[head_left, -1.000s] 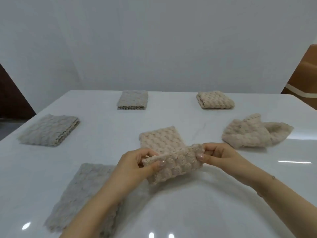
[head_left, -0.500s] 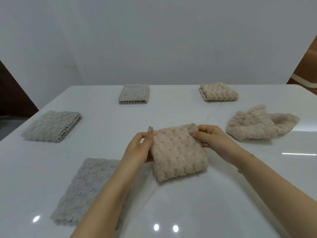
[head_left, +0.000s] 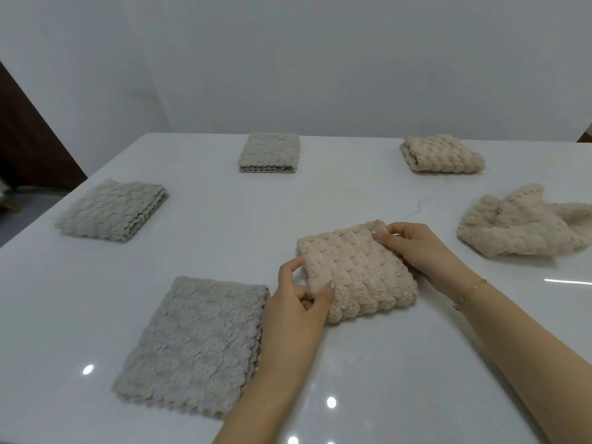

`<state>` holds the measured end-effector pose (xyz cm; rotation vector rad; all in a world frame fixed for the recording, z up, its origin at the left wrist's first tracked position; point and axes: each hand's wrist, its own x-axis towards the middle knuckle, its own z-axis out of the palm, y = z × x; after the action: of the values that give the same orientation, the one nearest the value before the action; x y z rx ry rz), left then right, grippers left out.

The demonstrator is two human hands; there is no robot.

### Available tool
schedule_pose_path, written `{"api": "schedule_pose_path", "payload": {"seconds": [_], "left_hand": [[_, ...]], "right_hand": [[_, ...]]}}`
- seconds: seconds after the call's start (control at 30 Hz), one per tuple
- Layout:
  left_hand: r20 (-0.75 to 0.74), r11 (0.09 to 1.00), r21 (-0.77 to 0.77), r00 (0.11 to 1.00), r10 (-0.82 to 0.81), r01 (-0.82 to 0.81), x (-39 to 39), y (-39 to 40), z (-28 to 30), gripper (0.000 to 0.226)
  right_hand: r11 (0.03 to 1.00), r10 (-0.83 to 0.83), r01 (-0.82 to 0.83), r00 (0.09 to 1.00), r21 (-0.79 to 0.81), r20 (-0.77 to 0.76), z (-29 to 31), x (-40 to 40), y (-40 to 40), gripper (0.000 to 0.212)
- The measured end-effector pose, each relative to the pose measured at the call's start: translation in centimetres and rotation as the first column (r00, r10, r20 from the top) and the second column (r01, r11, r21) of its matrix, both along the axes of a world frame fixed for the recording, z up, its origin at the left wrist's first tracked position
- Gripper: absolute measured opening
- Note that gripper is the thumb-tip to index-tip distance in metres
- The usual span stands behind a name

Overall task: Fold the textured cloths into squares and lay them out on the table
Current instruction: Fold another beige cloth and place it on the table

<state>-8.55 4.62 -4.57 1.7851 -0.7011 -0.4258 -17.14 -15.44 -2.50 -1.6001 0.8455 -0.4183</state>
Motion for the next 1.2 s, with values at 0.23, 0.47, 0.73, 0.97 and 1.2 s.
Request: {"api": "schedule_pose_path", "payload": {"seconds": [0.23, 0.47, 0.73, 0.97, 1.2], "left_hand": [[0.184, 0.990, 0.135, 0.983, 0.018, -0.044, -0.1, -0.4, -0.2, 0.045], [0.460, 0.993, 0.117, 0.886, -0.060, 0.006, -0.1, -1.2, 1.5, 0.060], [0.432, 0.770, 0.621, 0.757, -0.491, 0.145, -0.4, -6.0, 0.4, 0.049], [0.499, 0.768, 0.640, 0.747, -0.439, 0.024, -0.9, -6.2, -0.6, 0.051], [0.309, 0.847, 0.480, 0.859, -0.408, 0.229, 0.0, -5.3, 0.5, 0.048]], "right_hand": [[0.988, -0.093, 0.086, 0.995, -0.130, -0.045, 0.0, 0.4, 0.5, 0.023], [0.985, -0.137, 0.147, 0.985, -0.093, 0.103, 1.3, -4.6, 2.4, 0.026], [0.993, 0.021, -0.005, 0.991, -0.117, 0.135, -0.4, -6.4, 4.7, 0.039], [0.969, 0.002, 0.005, 1.000, -0.246, 0.026, -1.8, -6.2, 3.8, 0.036], [0.916, -0.095, 0.068, 0.994, -0.396, -0.050, -2.1, -6.8, 3.8, 0.035]]}}
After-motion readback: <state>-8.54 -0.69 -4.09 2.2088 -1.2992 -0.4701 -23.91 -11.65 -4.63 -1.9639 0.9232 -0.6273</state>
